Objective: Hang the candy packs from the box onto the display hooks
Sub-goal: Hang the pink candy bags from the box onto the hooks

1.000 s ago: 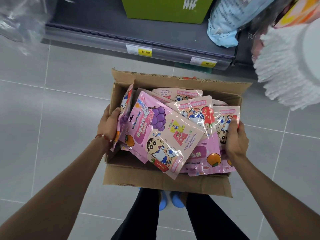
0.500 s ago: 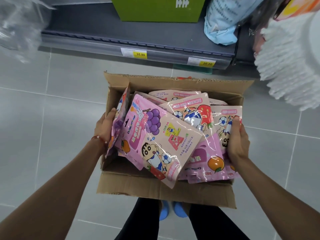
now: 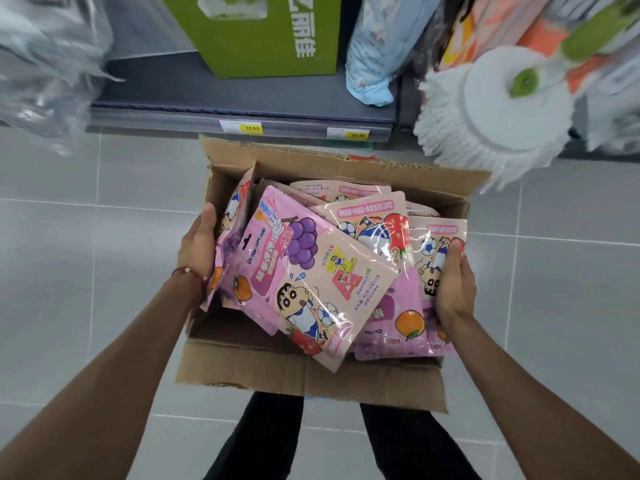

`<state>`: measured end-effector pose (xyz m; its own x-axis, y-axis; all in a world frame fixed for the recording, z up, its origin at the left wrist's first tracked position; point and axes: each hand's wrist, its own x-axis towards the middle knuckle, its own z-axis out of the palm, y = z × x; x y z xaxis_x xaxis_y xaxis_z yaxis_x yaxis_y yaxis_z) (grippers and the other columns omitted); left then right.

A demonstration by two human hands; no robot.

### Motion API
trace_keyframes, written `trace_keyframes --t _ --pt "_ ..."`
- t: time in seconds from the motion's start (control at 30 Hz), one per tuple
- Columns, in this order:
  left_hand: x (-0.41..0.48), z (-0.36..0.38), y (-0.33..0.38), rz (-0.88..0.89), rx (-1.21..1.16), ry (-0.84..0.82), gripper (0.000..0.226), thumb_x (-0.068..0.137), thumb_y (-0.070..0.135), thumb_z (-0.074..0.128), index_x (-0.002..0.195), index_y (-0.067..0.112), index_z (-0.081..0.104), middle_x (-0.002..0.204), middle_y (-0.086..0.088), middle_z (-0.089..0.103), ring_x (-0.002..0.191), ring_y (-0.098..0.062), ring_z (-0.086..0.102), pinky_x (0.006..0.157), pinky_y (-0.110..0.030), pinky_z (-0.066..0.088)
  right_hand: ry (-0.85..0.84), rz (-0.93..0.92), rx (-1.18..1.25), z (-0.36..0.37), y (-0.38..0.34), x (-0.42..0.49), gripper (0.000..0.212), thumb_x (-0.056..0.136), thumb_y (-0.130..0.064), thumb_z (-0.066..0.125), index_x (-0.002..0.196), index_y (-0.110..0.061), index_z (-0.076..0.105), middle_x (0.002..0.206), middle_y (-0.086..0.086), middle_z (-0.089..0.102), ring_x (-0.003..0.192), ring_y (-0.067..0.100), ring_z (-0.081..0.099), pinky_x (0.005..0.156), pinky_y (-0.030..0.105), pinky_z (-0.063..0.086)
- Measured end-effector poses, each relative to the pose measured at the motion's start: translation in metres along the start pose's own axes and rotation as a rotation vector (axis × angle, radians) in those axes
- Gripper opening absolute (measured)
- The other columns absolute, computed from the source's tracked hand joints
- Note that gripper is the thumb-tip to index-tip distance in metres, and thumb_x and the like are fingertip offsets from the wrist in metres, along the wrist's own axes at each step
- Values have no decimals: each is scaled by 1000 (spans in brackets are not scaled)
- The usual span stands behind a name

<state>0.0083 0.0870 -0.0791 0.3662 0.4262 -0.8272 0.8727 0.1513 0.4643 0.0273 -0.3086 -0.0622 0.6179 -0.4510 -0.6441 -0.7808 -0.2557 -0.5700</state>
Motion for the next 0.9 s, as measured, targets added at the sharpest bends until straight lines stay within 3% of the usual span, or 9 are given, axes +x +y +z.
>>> trace_keyframes --t 0.23,0.43,0.57,0.73,0.8,0.9 --pt "-112 -4 54 83 106 -73 89 57 102 51 122 44 67 125 -1 71 115 -32 67 105 -59 47 97 62 75 -99 -19 -95 57 102 -67 26 117 -27 64 98 -2 73 98 19 68 98 41 50" --pt "-234 -5 93 211 214 -196 101 59 95 59 141 36 55 128 -2 69 109 -30 69 103 -56 50 186 135 203 -170 -15 -195 60 95 -77 27 110 -32 64 99 0 76 95 21 72 99 50 55" --pt "-310 -8 112 310 289 -238 62 89 70 57 136 31 59 117 -3 71 100 -25 68 102 -48 50 239 136 271 -216 -5 -264 74 86 -86 26 107 -30 69 99 -3 78 95 22 73 98 53 54" --pt "-394 4 125 374 338 -326 50 87 63 65 126 31 64 113 -2 73 102 -25 70 99 -45 53 305 207 353 -269 18 -330 81 81 -94 21 107 -34 69 99 -3 77 98 24 72 101 54 51" --pt "-421 14 129 379 375 -363 55 76 69 69 117 33 67 112 -2 75 102 -25 71 99 -48 53 332 216 392 -290 24 -351 83 80 -95 20 108 -34 68 100 -4 77 98 22 72 100 53 51" --pt "-463 38 131 426 466 -389 69 75 73 68 125 26 65 115 -2 73 99 -23 71 95 -41 53 383 231 469 -324 35 -379 82 76 -97 21 109 -36 65 102 -7 76 99 21 71 101 54 51"
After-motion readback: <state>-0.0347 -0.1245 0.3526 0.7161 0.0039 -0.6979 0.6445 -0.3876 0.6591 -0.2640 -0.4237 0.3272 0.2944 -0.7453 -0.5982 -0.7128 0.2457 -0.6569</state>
